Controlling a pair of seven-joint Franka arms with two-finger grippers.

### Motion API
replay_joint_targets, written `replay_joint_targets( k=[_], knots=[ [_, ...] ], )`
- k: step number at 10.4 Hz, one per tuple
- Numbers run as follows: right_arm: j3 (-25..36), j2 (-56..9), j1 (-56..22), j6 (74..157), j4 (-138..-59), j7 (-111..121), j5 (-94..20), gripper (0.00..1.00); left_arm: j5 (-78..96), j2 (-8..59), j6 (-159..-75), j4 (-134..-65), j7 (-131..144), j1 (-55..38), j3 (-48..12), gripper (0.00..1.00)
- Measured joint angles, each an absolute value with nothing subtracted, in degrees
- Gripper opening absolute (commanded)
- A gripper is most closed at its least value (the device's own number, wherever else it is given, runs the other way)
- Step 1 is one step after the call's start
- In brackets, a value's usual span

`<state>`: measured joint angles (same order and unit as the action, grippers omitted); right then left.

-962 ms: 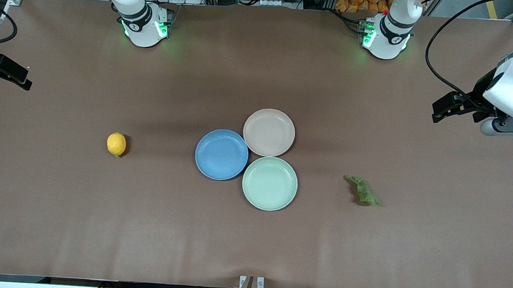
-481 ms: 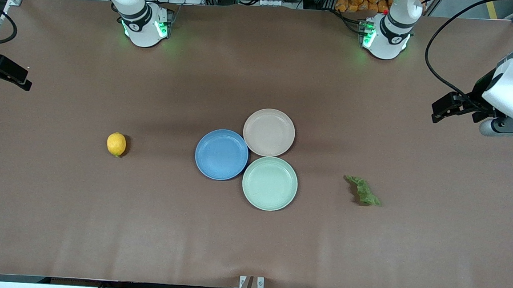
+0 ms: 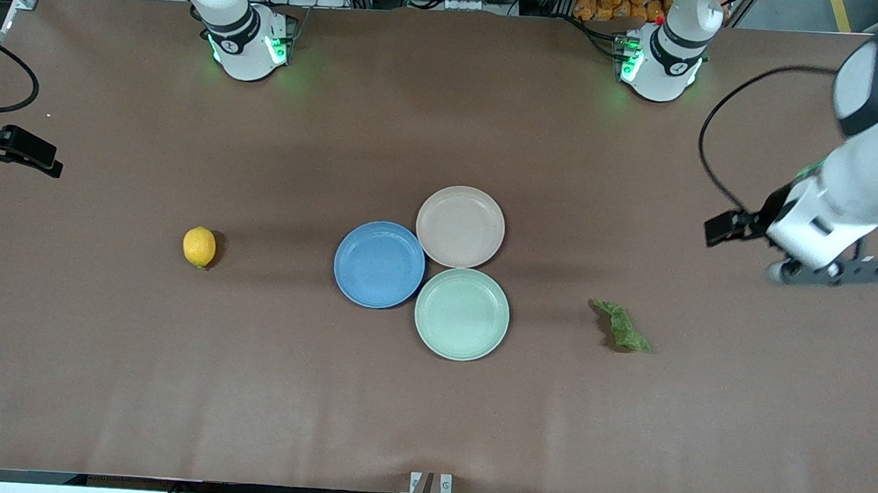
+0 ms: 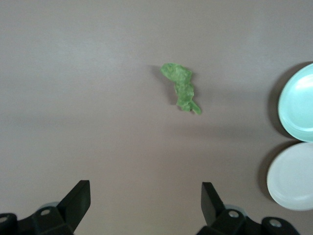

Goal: Place lemon and lettuce in plates
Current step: 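Reach the right gripper to the lemon while the left gripper reaches the lettuce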

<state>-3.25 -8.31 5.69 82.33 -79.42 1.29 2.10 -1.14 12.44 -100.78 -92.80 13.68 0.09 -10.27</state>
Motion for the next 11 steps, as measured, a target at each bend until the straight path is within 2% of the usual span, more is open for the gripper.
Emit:
replay_joint_targets(
  k=[2,4,8,10,11],
  knots=[
    [-3.2,-9.6,6.5,80.5,-80.0,1.8,2.1,1.0,-1.1,18.7,-112.0,-98.3,13.7,0.1,-10.3,1.0],
    [-3.2,-11.6,7.2,81.4,-81.5,2.0,2.0,1.0,-1.1,25.3,-119.6,-99.7,13.5,-0.7,-10.4,1.0],
    [-3.2,-14.7,8.7,100.7,-95.8,2.0,-3.2,1.0,-4.0,33.7,-127.5,-98.9,13.4,-1.9,-10.3,1.0],
    [-3.3,-17.1,8.9,107.5,-101.5,2.1,-3.6,1.0,-5.9,36.2,-129.9,-98.6,13.4,-1.9,-10.3,0.99],
    [-3.3,-18.3,8.9,110.6,-103.5,2.1,-3.6,1.0,-6.3,36.9,-130.4,-98.5,13.3,-1.9,-10.3,0.93]
  ],
)
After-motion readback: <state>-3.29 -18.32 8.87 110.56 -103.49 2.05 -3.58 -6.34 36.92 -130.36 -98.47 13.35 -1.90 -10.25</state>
